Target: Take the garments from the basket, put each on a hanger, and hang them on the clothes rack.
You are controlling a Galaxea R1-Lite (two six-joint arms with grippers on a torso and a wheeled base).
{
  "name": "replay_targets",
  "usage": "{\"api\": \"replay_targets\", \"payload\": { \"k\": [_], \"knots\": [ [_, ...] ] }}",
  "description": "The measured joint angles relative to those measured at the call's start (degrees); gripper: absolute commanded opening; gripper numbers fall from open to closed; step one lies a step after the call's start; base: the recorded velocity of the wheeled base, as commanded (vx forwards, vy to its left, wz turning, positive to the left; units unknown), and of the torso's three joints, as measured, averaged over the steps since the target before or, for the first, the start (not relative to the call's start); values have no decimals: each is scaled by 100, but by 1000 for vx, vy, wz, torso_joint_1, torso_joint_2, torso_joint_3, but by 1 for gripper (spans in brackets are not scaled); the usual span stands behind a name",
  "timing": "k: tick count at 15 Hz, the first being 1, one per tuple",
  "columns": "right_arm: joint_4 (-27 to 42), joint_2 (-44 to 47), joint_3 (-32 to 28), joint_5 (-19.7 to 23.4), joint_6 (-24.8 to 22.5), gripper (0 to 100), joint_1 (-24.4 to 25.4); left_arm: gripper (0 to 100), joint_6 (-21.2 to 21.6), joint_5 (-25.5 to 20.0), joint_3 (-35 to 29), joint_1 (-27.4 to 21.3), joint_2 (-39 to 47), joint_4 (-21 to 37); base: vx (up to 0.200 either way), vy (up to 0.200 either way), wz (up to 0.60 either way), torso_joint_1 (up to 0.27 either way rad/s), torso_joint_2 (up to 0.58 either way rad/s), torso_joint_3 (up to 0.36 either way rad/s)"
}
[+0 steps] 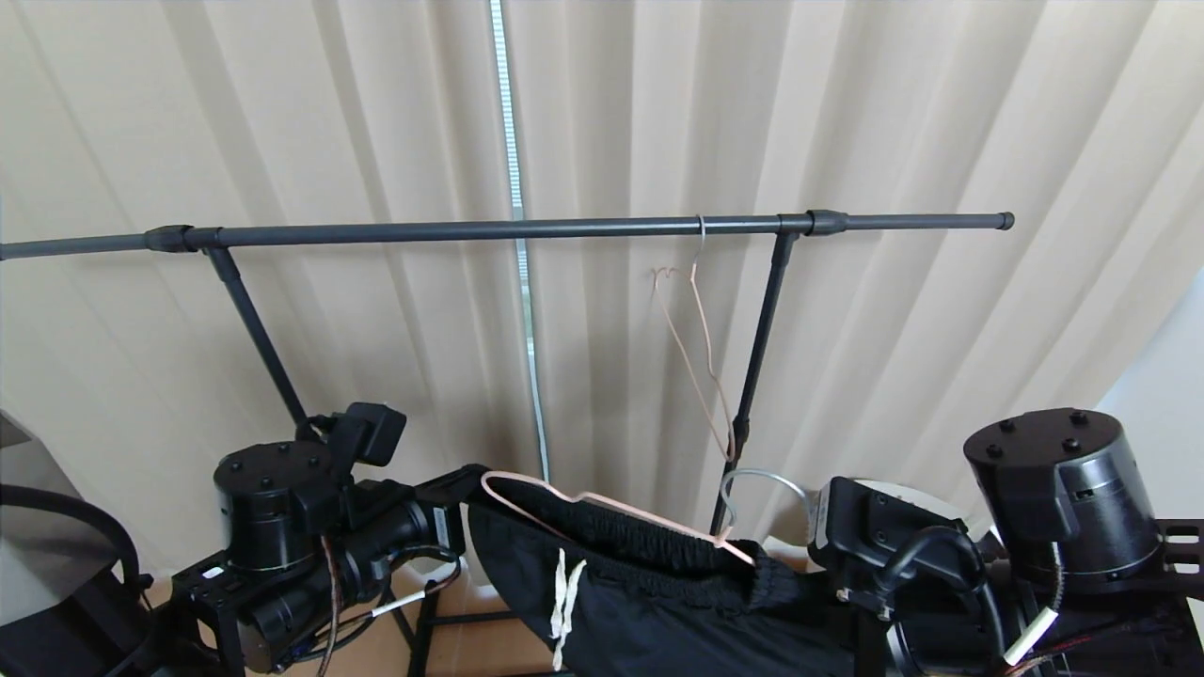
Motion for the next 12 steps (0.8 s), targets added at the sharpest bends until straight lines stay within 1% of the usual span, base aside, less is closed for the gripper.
{"api": "replay_targets", "payload": {
  "k": [3,7,8,10,12],
  "knots": [
    [6,138,4,-38,-6,0,2,0,26,-2,-2,66,-77,4,0,0,0,0,0,0],
    [-13,356,-11,-227,-1,0,15,0,59,0,0,83,-297,27,0,0,0,0,0,0],
    [-24,422,-24,-336,0,0,46,0,112,0,20,68,-369,38,0,0,0,0,0,0],
    [-51,538,-51,-410,10,0,91,0,252,7,65,-38,-532,63,0,0,0,0,0,0],
    [-51,625,-110,-418,40,0,127,0,296,38,119,-229,-664,74,0,0,0,0,0,0]
  ]
}}
